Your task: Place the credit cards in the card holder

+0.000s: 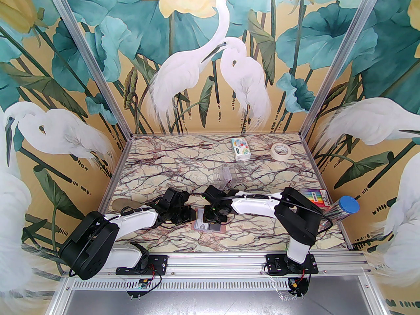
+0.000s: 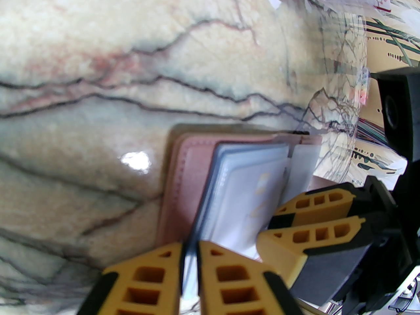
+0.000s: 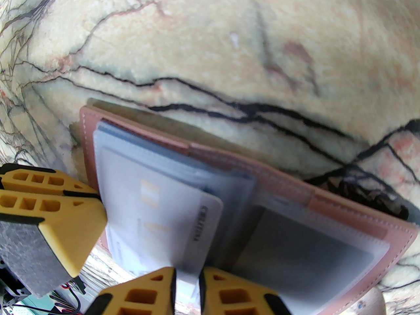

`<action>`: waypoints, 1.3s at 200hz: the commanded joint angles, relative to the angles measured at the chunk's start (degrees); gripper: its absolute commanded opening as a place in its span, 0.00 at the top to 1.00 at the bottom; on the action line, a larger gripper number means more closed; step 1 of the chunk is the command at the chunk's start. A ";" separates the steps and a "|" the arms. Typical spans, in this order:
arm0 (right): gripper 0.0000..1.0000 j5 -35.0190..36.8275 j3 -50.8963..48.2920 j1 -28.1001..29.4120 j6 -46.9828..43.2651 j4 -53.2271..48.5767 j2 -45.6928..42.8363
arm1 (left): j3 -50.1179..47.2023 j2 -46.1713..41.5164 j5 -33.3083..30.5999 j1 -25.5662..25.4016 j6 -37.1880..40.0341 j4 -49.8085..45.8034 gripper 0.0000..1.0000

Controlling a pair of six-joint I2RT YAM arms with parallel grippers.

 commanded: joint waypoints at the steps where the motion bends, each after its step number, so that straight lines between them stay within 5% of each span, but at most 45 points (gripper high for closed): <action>1: 0.81 -1.29 1.45 0.64 0.35 1.67 0.49 | -1.06 1.57 -1.95 -0.81 0.64 -2.25 0.85; 134: 0.69 2.77 0.69 0.57 0.97 -3.57 -3.80 | -1.35 0.89 -2.29 -0.81 0.58 -2.40 0.85; 260: 0.75 3.06 2.69 0.64 1.65 -3.86 0.15 | -1.46 0.71 -2.20 -0.81 0.55 -2.25 0.86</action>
